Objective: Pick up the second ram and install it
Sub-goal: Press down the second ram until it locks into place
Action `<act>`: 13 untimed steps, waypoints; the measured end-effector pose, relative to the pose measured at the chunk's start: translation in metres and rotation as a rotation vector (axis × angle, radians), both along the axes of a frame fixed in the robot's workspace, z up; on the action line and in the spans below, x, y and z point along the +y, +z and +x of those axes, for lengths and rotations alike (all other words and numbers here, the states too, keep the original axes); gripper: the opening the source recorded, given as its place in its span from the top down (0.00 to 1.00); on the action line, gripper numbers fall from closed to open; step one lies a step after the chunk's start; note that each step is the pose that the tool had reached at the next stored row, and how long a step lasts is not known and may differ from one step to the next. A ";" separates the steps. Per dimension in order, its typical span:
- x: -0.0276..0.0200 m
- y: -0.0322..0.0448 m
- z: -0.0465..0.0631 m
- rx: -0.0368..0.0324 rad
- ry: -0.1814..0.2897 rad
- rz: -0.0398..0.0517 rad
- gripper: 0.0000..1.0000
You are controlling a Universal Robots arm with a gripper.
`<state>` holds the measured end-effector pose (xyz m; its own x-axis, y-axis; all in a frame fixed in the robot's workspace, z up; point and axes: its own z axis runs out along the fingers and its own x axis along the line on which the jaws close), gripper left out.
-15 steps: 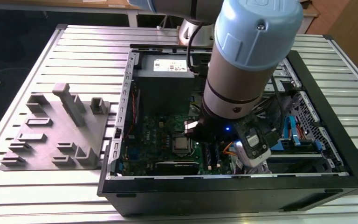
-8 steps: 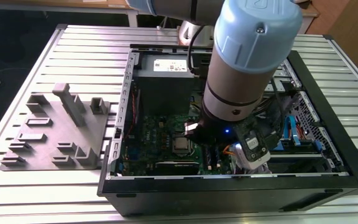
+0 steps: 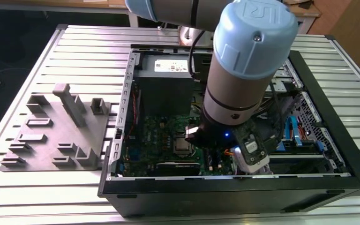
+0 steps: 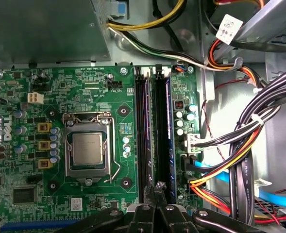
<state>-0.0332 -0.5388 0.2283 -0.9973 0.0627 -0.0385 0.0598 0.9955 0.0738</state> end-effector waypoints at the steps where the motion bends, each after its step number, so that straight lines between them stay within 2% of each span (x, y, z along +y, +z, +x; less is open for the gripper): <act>1: 0.0004 -0.0008 0.000 0.0000 0.000 -0.0021 0.93; 8: 0.0012 -0.0052 0.000 0.0000 0.000 -0.0103 0.93; 13: 0.0012 -0.0061 0.000 0.0000 0.000 -0.0109 0.93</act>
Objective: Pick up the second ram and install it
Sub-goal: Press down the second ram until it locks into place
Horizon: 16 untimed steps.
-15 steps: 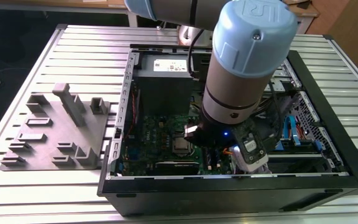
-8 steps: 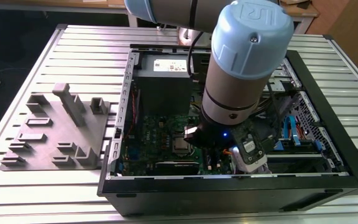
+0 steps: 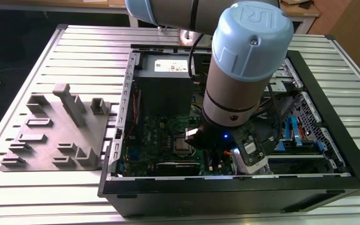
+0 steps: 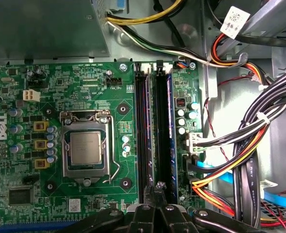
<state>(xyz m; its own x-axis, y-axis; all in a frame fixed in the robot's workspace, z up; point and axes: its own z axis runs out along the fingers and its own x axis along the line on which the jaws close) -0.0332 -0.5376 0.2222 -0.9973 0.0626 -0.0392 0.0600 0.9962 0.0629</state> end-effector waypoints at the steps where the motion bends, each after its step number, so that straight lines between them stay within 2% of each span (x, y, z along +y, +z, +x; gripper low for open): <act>1: 0.0000 -0.0007 0.000 0.0000 0.000 0.0000 0.93; 16: 0.0001 -0.0044 0.000 0.0000 0.000 0.0000 0.93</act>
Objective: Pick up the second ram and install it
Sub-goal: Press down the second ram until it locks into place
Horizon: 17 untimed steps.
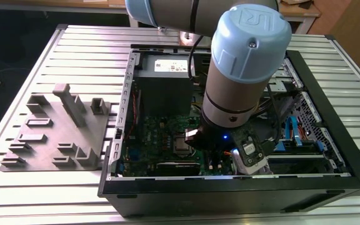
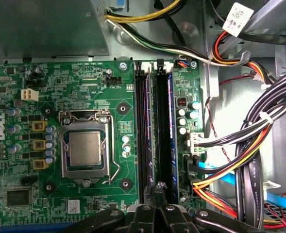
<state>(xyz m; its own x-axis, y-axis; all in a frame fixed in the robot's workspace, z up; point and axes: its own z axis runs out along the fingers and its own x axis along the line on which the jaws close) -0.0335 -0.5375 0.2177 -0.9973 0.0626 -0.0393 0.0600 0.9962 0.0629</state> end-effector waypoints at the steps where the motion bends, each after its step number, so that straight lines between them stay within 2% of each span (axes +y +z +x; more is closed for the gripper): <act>1: 0.0000 -0.0004 0.000 0.0001 0.000 -0.0004 0.93; 9: 0.0003 0.0013 0.000 -0.0007 0.000 0.0023 0.93; 12: 0.0000 0.0093 0.000 -0.0001 0.000 0.0002 0.93; 17: 0.0000 0.0280 0.000 0.0000 0.000 -0.0007 0.93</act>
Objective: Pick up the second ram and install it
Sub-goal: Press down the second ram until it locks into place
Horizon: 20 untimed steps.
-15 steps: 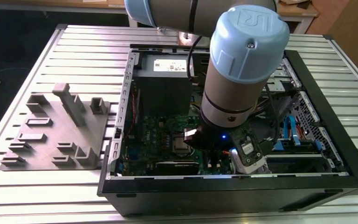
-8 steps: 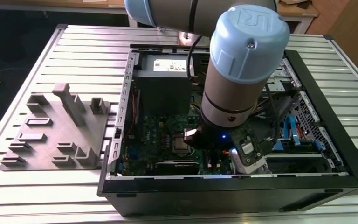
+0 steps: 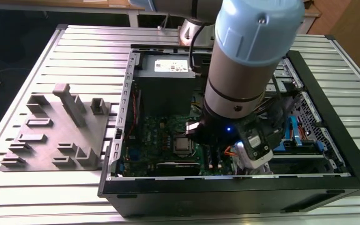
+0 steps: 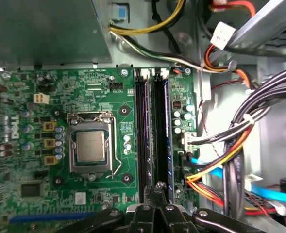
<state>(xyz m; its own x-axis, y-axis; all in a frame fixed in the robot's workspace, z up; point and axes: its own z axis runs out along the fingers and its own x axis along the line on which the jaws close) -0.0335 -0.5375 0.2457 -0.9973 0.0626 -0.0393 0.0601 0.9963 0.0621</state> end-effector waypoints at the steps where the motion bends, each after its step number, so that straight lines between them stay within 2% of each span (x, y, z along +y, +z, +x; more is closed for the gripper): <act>1: 0.0000 0.0032 0.000 0.0000 0.000 -0.0002 0.93; 5: 0.0001 0.0051 0.000 -0.0001 0.000 -0.0004 0.93; 8: 0.0031 0.0047 0.000 0.0000 0.000 -0.0006 0.93; 10: 0.0069 0.0041 0.000 0.0000 0.000 0.0007 0.93; 20: 0.0321 0.0017 -0.001 0.0000 0.000 0.0049 0.93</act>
